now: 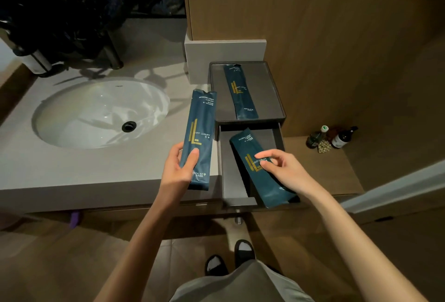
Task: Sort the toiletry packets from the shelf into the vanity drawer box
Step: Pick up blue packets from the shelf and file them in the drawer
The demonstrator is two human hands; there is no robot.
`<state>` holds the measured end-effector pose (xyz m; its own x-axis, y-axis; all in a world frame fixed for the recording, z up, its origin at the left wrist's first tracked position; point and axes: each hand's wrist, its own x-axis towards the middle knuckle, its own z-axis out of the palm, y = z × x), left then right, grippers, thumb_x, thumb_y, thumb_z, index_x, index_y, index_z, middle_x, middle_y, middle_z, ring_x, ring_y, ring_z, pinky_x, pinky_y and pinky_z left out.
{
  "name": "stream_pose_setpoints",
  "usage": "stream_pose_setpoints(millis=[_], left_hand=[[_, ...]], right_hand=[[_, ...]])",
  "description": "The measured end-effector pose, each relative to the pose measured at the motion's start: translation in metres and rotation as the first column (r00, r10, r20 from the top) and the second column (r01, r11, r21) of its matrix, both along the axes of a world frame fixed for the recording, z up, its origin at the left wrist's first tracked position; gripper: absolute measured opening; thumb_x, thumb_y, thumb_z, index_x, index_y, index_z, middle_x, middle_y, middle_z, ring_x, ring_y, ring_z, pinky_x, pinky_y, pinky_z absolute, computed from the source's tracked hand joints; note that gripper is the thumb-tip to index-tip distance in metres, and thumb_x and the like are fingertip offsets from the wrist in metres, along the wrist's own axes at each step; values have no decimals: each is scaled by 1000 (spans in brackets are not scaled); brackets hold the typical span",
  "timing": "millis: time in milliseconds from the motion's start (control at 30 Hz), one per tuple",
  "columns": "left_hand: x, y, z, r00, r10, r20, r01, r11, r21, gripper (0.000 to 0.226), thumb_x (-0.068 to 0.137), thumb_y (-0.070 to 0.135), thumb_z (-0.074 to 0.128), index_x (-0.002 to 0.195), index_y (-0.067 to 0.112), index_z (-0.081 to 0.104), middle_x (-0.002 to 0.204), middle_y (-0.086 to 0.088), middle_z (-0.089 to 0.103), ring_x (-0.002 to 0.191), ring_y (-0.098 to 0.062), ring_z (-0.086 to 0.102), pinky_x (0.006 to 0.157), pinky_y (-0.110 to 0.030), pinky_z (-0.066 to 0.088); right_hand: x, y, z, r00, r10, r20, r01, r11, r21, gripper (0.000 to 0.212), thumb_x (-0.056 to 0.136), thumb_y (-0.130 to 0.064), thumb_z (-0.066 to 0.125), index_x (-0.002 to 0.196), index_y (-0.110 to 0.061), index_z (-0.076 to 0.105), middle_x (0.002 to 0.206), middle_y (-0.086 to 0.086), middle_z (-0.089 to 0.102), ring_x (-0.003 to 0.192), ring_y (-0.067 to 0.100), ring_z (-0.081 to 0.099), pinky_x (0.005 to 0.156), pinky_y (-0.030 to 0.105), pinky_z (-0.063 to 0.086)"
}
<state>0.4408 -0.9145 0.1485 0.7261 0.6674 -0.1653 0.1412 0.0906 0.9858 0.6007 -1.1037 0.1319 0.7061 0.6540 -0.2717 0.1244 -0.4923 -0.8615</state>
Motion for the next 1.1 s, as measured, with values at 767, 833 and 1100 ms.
stream_pose_setpoints(millis=[767,833,1100], left_hand=[[8,-7,-2,995,97,15,-96,992,-84,20,97,22,50,116,20,48,105,-4,64,93,-18,67,70,-26,57],[11,-11,-3,995,98,12,-97,992,-83,23,97,21,50,119,17,48,106,-5,64,92,-18,67,68,-24,56],[21,-30,-3,997,76,18,-75,996,-51,25,97,17,50,121,12,49,104,-2,64,92,-14,65,72,-19,56]], right_hand=[[5,51,-38,935,265,234,-205,946,-252,68,92,-20,60,145,-17,19,85,7,63,78,20,62,71,36,50],[8,48,-36,912,333,241,-259,920,-293,74,89,-22,65,149,-14,23,96,4,58,85,15,56,77,28,43],[9,47,-34,882,399,250,-317,896,-312,70,84,-24,71,144,-12,39,111,2,48,104,15,50,91,19,36]])
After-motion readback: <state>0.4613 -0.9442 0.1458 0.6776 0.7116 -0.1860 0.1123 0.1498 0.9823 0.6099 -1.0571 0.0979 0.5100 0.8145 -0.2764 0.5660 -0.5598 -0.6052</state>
